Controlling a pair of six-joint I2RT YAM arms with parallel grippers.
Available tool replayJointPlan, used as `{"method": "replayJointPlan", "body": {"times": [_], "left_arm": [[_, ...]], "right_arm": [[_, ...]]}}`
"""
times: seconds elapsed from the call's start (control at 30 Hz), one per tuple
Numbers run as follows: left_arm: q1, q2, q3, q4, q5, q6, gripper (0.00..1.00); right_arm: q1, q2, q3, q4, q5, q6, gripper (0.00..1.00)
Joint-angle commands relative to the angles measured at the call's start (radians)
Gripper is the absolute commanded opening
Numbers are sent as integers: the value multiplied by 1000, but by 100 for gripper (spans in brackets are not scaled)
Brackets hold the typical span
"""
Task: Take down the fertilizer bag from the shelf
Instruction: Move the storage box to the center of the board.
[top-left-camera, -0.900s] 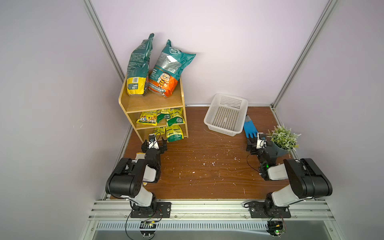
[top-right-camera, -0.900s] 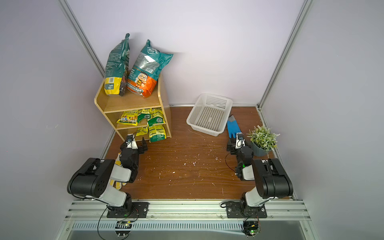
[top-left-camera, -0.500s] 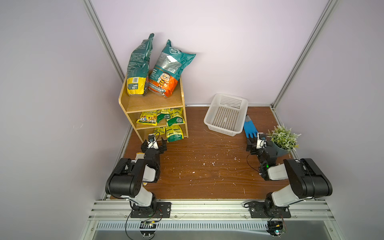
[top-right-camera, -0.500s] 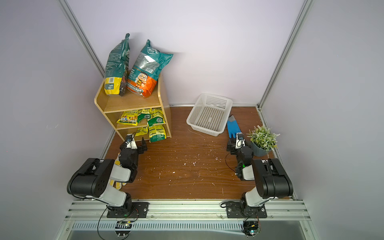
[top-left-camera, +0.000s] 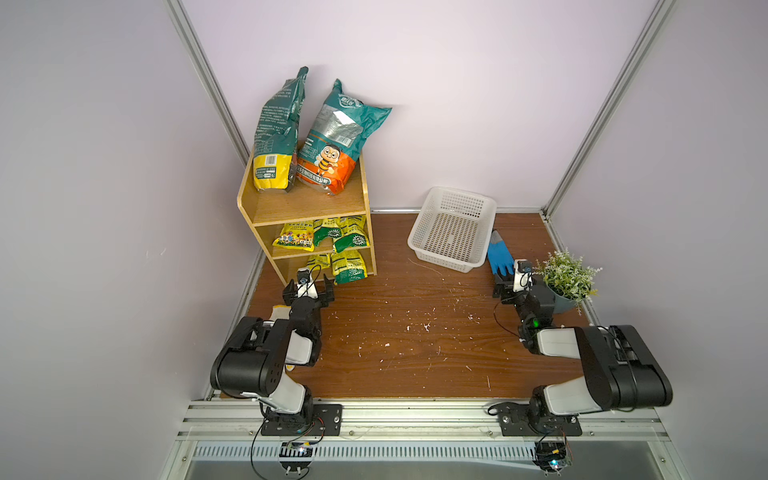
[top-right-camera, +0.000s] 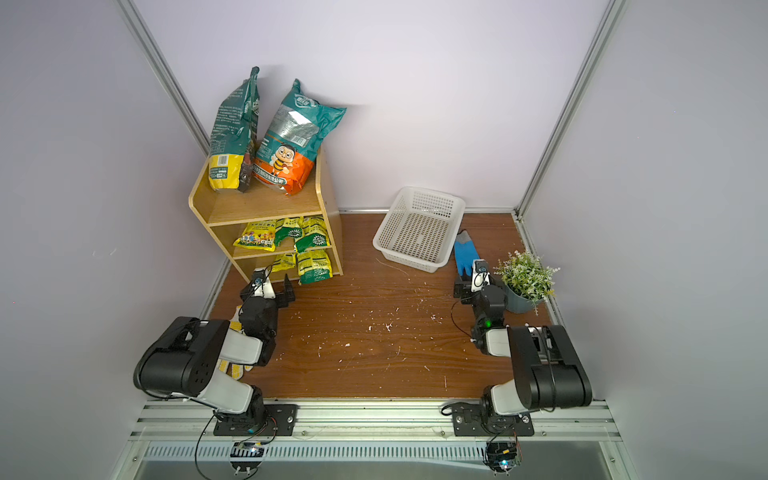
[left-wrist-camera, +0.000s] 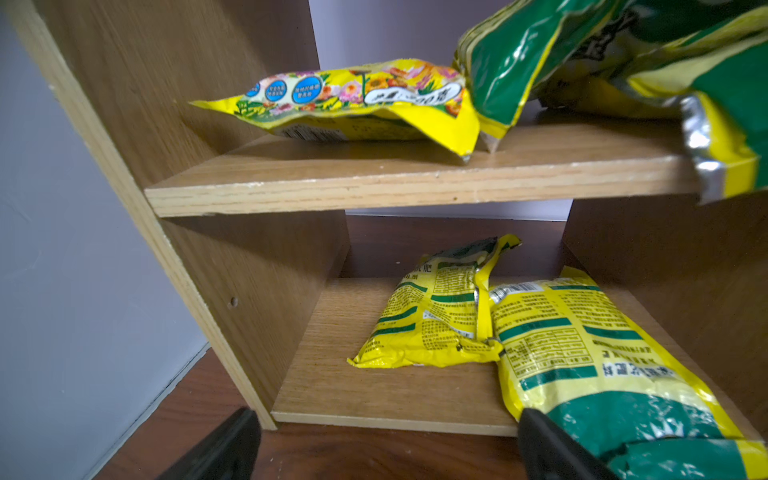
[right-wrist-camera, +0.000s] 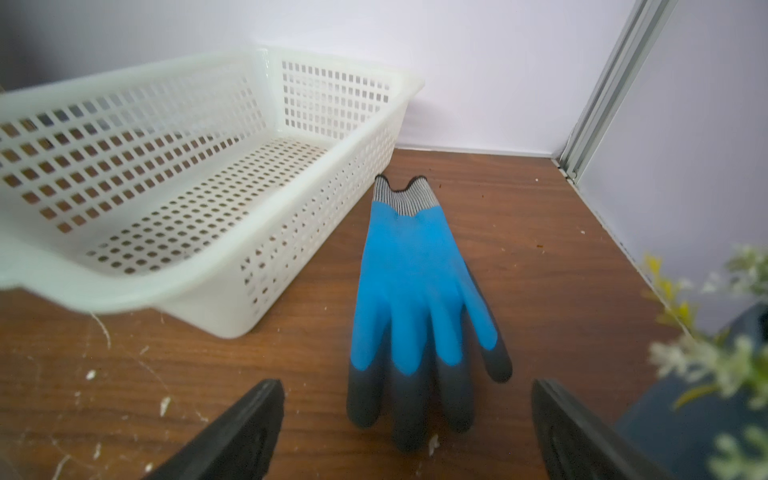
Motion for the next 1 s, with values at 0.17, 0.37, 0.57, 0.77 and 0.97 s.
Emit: {"method": "replayJointPlan", "body": {"times": [0.17,0.37,0.57,0.77,0.97], "left_arm": [[-243,-558,24,-527,-421,-42,100],[-250,-912,104,-1222,-258,-436,100],[-251,-894,141,-1298,-67,-517,100],[-250,-631,334,-1352,9,-297,100],[-230,-500,414,-1383,6,-204,100]], "right_arm": [[-16,-167,284,-601,-84,396,99],[133,-221,410,-720,-153,292,99],[354,47,757,-974,-90,69,93],[424,350,1057,-1139,-120,-35,74],[482,507,1243,-1271,-64,-156,59]]}}
